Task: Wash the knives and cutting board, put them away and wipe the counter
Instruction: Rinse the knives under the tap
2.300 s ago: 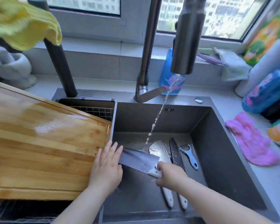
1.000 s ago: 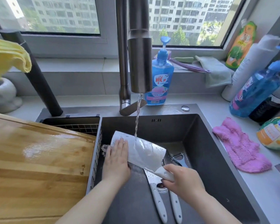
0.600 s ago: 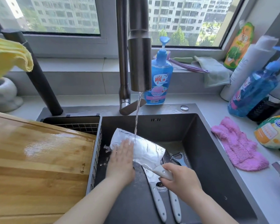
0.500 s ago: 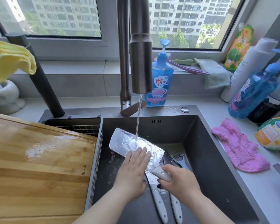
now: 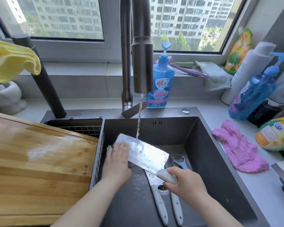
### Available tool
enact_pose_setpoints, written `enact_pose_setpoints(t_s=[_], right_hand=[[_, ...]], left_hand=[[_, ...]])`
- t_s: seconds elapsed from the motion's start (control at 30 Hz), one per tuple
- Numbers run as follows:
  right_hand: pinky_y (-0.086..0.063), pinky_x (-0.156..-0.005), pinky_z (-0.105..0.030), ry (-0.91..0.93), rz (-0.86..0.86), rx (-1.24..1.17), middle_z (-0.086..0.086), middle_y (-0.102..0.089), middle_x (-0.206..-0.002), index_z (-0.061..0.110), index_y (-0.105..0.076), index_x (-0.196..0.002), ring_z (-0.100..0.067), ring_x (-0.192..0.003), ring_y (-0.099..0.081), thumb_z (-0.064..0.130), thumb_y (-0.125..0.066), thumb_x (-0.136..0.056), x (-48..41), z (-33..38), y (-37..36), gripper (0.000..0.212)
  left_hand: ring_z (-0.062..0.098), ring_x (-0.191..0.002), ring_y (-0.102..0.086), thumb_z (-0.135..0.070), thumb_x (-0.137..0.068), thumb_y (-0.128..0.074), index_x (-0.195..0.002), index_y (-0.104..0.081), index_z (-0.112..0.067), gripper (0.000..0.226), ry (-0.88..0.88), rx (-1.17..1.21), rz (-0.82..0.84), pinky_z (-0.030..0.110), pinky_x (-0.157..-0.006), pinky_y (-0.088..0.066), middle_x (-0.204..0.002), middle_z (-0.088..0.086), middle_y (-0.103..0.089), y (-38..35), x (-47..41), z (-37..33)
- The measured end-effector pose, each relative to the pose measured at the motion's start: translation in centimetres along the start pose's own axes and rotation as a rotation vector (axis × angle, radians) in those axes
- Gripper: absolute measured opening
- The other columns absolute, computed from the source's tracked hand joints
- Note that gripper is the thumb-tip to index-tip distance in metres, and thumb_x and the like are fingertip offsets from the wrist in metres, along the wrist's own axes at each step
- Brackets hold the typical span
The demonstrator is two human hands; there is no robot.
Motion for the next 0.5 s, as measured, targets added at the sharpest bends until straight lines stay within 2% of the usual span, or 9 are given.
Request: enact_pose_setpoints(t_s=[0.03, 0.1, 0.17, 0.2, 0.23, 0.3, 0.33, 0.43, 0.5], right_hand=[[-0.029, -0.072, -0.021, -0.013, -0.001, -0.013, 0.011, -0.063, -0.114, 0.038, -0.051, -0.122, -0.011, -0.105, -0.054, 0.043, -0.051, -0.086, 0.1, 0.0, -0.1, 0.037], [-0.029, -0.072, -0.021, -0.022, 0.003, -0.041, 0.01, -0.063, -0.114, 0.037, -0.052, -0.122, -0.011, -0.094, -0.051, 0.044, -0.052, -0.085, 0.1, 0.3, -0.4, 0.037], [-0.029, -0.072, -0.021, -0.012, 0.001, -0.063, 0.01, -0.063, -0.116, 0.034, -0.051, -0.124, -0.012, -0.101, -0.054, 0.043, -0.052, -0.086, -0.1, 0.9, -0.4, 0.039], [-0.029, -0.073, -0.021, 0.0, 0.002, -0.06, 0.01, -0.063, -0.117, 0.034, -0.05, -0.125, -0.012, -0.108, -0.055, 0.042, -0.052, -0.087, -0.2, 1.1, -0.3, 0.04], [-0.029, -0.073, -0.021, 0.011, 0.006, -0.051, 0.01, -0.063, -0.118, 0.033, -0.05, -0.126, -0.012, -0.112, -0.054, 0.042, -0.052, -0.087, -0.3, 1.3, -0.1, 0.04], [-0.032, -0.075, -0.023, 0.01, 0.021, -0.036, 0.01, -0.063, -0.118, 0.034, -0.051, -0.125, -0.013, -0.113, -0.054, 0.041, -0.051, -0.087, -0.2, 1.2, 0.2, 0.038], [-0.034, -0.077, -0.023, 0.001, 0.029, -0.033, 0.01, -0.063, -0.118, 0.034, -0.052, -0.124, -0.013, -0.112, -0.055, 0.041, -0.052, -0.087, -0.1, 1.0, 0.2, 0.038], [-0.037, -0.08, -0.022, -0.03, 0.043, -0.071, 0.011, -0.062, -0.118, 0.035, -0.052, -0.124, -0.012, -0.112, -0.054, 0.042, -0.053, -0.085, 0.5, 0.7, -0.1, 0.039], [-0.039, -0.084, -0.021, -0.066, 0.046, -0.163, 0.013, -0.061, -0.117, 0.035, -0.052, -0.122, -0.01, -0.109, -0.054, 0.042, -0.056, -0.083, 0.9, 0.7, -0.4, 0.04]], left_hand=[[0.018, -0.142, 0.015, -0.023, -0.089, -0.044, -0.145, 0.012, -0.014, 0.08, 0.062, -0.033, 0.007, 0.034, -0.113, 0.014, -0.154, 0.003, 0.017, 0.1, -0.2, 0.3], [0.017, -0.144, 0.004, -0.028, -0.083, -0.051, -0.147, 0.001, -0.013, 0.084, -0.071, -0.004, -0.046, 0.035, -0.111, 0.017, -0.156, 0.007, 0.003, -0.7, 0.4, -0.7], [0.014, -0.134, -0.036, -0.04, -0.057, -0.062, -0.138, -0.031, -0.015, 0.09, -0.306, -0.014, 0.069, 0.035, -0.113, 0.014, -0.145, 0.004, -0.039, -1.9, 1.9, -2.3], [0.012, -0.126, -0.047, -0.045, -0.047, -0.061, -0.131, -0.039, -0.018, 0.091, -0.353, -0.066, 0.095, 0.034, -0.114, 0.01, -0.136, -0.001, -0.051, -2.2, 2.4, -3.2], [0.01, -0.128, -0.044, -0.046, -0.049, -0.062, -0.132, -0.039, -0.018, 0.091, -0.339, -0.088, 0.145, 0.034, -0.114, 0.009, -0.138, -0.003, -0.048, -2.0, 2.7, -3.4], [0.009, -0.14, -0.003, -0.035, -0.076, -0.056, -0.146, -0.012, -0.013, 0.086, -0.242, -0.049, 0.055, 0.032, -0.111, 0.017, -0.154, -0.002, -0.009, -1.6, 2.0, -1.3], [0.01, -0.138, 0.014, -0.031, -0.085, -0.048, -0.147, 0.003, -0.014, 0.082, -0.104, -0.028, 0.055, 0.033, -0.111, 0.019, -0.155, 0.0, 0.009, -1.0, 1.3, -0.3], [0.017, -0.142, 0.015, -0.036, -0.092, -0.037, -0.145, 0.011, -0.014, 0.075, 0.131, -0.068, 0.019, 0.037, -0.114, 0.012, -0.155, 0.003, 0.016, 0.0, 0.9, 2.0], [0.02, -0.144, 0.0, -0.049, -0.091, -0.034, -0.146, -0.007, -0.011, 0.072, 0.177, 0.042, 0.002, 0.037, -0.115, 0.004, -0.156, 0.007, -0.001, -0.4, 1.5, 2.2]])
Point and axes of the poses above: each hand's wrist, its own x-axis away from the middle knuckle, its own y-axis out of the back of the hand, z = x × y, the point moved 1 cm from there along -x, towards the middle knuckle
